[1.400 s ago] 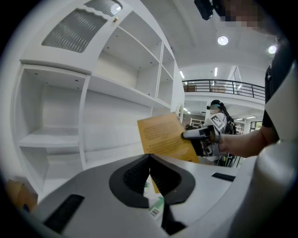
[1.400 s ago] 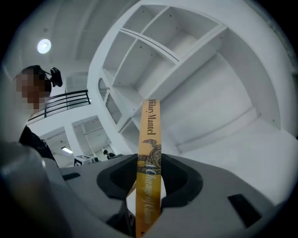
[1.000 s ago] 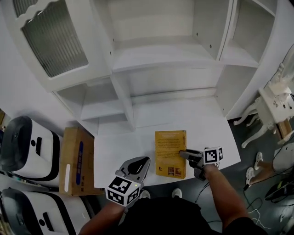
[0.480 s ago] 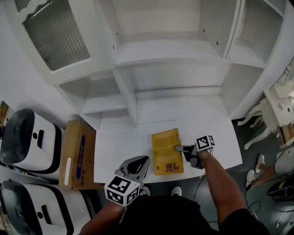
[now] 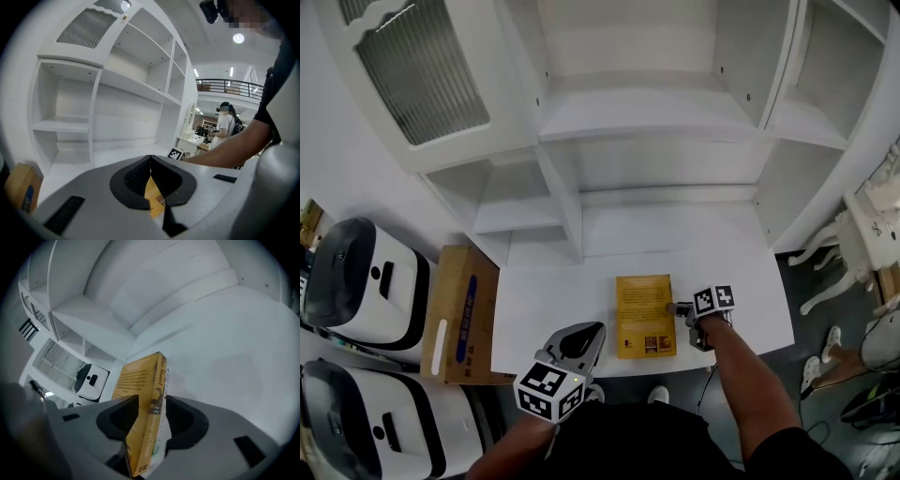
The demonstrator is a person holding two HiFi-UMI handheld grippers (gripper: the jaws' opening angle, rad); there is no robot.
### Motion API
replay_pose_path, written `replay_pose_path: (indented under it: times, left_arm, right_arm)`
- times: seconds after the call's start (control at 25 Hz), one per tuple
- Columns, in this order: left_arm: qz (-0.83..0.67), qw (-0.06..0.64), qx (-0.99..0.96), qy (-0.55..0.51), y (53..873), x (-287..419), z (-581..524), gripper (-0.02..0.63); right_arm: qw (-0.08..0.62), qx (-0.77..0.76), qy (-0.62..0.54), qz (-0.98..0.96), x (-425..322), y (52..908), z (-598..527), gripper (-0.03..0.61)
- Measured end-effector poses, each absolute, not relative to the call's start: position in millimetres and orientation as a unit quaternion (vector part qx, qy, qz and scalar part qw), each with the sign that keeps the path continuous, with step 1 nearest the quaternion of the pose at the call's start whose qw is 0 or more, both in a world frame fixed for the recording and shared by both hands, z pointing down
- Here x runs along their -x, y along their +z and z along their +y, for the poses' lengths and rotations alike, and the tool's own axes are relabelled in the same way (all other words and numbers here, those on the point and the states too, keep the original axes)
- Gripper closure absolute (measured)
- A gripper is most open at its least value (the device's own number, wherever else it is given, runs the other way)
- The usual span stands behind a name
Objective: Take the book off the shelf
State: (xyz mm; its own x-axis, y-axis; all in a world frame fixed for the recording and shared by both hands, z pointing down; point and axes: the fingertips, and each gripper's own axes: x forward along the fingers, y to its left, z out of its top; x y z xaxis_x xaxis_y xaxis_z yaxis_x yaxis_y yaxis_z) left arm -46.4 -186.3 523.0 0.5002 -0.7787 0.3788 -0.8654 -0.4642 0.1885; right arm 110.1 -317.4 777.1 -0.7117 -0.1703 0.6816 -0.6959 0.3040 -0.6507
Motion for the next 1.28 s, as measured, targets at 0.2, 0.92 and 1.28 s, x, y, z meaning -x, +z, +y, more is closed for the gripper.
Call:
replay_pose_path:
  times: [0.2, 0.92, 1.28]
  left_arm:
    - [-0.496, 0.195, -0.839, 0.109, 525.0, 47.5, -189.7, 0.603]
    - [-0.546, 0.186, -0.812, 0.088, 511.1, 7.1, -170.8, 0.603]
    - [-0.54, 0.176, -0.816, 0.103, 509.8, -2.1, -137.8, 0.603]
  right_arm:
    - [0.236, -0.32, 0.47, -0.788, -124.7, 761.6, -321.3, 0.38]
    - [0.045, -0.273, 0.249, -0.928, -127.7, 550.7, -233.6, 0.549]
    - [0.044, -0.246, 0.224, -0.942, -119.2, 537.4, -180.8, 0.549]
